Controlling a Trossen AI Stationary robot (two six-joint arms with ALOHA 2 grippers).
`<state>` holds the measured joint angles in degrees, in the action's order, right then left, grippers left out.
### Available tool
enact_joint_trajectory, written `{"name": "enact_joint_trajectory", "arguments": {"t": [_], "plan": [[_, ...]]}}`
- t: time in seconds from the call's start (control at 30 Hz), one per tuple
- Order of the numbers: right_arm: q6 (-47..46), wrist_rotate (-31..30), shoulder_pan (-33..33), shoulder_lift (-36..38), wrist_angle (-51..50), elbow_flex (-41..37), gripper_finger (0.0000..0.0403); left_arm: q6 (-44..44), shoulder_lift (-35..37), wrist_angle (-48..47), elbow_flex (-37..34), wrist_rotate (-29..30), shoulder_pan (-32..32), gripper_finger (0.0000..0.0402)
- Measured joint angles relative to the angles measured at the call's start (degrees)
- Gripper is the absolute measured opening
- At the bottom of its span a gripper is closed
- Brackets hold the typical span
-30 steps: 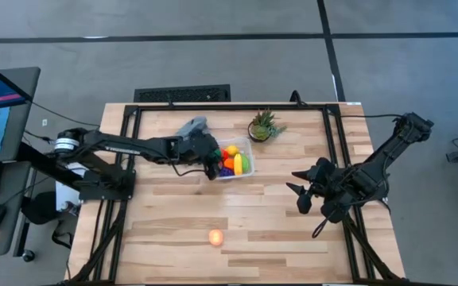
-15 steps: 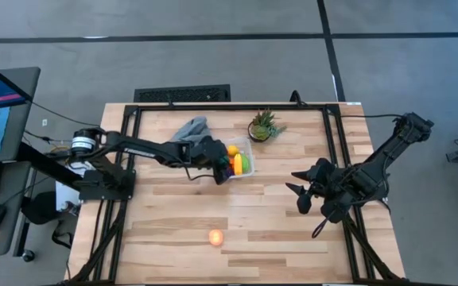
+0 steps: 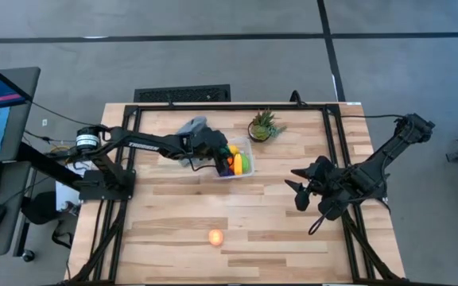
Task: Pick and placing Produce into tupperware
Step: Put the green bell pepper into the transparent bin, then put the orange peach into the transparent bin
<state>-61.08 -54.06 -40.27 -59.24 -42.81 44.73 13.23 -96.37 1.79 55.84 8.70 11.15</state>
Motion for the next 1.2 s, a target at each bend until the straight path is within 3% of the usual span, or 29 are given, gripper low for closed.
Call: {"name": "enact_joint_trajectory", "arguments": {"t": [0.57,1.2], "plan": [[0.0,0.0,0.0,0.0,0.0,0.0,0.0234,0.2,-3.2,1.8,0.5,-2.4,0.5,0.0194],[0.0,0.0,0.0,0.0,0.0,0.0,0.0234,0.4,-3.1,2.0,0.5,-3.0,0.6,0.0252]]}}
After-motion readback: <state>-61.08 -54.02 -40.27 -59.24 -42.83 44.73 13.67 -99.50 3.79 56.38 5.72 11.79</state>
